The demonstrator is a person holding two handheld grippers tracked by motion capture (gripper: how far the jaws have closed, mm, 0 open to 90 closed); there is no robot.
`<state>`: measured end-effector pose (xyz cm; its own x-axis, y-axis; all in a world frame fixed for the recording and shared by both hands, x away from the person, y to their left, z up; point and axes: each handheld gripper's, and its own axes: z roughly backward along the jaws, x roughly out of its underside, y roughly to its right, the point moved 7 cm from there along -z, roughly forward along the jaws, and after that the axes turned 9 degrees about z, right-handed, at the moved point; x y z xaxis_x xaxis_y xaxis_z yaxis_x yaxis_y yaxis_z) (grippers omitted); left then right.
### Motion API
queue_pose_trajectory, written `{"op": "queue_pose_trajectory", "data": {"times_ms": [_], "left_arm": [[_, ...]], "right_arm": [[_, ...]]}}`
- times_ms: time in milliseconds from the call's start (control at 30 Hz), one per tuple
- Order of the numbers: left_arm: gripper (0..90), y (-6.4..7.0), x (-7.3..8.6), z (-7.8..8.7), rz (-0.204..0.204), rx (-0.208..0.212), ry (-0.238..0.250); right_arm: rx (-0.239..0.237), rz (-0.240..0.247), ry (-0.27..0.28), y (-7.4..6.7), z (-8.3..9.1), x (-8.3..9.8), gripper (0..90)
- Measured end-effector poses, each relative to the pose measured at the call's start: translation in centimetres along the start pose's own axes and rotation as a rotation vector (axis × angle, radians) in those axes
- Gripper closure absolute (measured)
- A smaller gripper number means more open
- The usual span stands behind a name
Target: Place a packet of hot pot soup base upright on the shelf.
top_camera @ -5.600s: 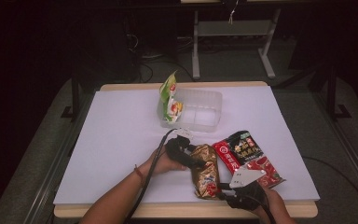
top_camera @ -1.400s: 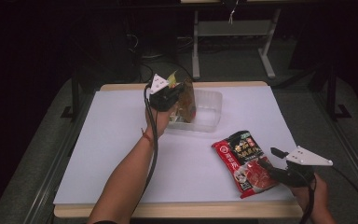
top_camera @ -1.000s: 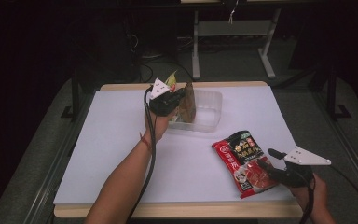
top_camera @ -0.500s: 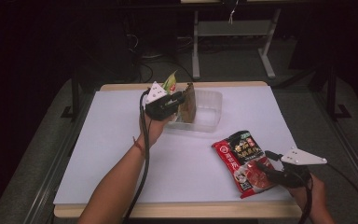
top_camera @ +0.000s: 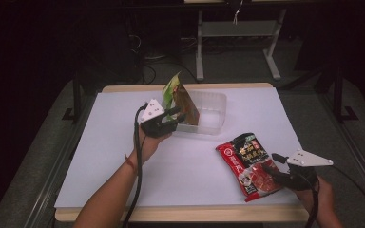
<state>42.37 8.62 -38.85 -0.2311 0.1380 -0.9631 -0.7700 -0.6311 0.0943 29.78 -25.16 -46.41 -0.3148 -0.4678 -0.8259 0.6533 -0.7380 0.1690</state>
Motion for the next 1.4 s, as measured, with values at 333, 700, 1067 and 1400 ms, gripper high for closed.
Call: {"op": "queue_pose_trajectory", "data": {"times_ms": [333,700,1067,1400], "left_arm": [[56.7,1.8,3.9,3.1,-0.019,0.083,-0.117],[52.9,3.5,7.5,3.7,-0.024,0.145,-0.214],[49.0,4.5,8.8,3.3,-0.032,0.191,-0.270],[41.0,5.8,9.6,2.2,0.035,0.250,-0.304]], "right_arm": [[0.007,-0.050,-0.056,0.8,-0.3,1.0,43.8],[-0.053,-0.103,-0.098,1.5,-0.3,2.2,44.9],[-0.158,-0.154,-0.127,1.2,-0.5,3.0,43.3],[-0.233,-0.212,-0.145,0.4,-0.6,3.2,47.1]]}}
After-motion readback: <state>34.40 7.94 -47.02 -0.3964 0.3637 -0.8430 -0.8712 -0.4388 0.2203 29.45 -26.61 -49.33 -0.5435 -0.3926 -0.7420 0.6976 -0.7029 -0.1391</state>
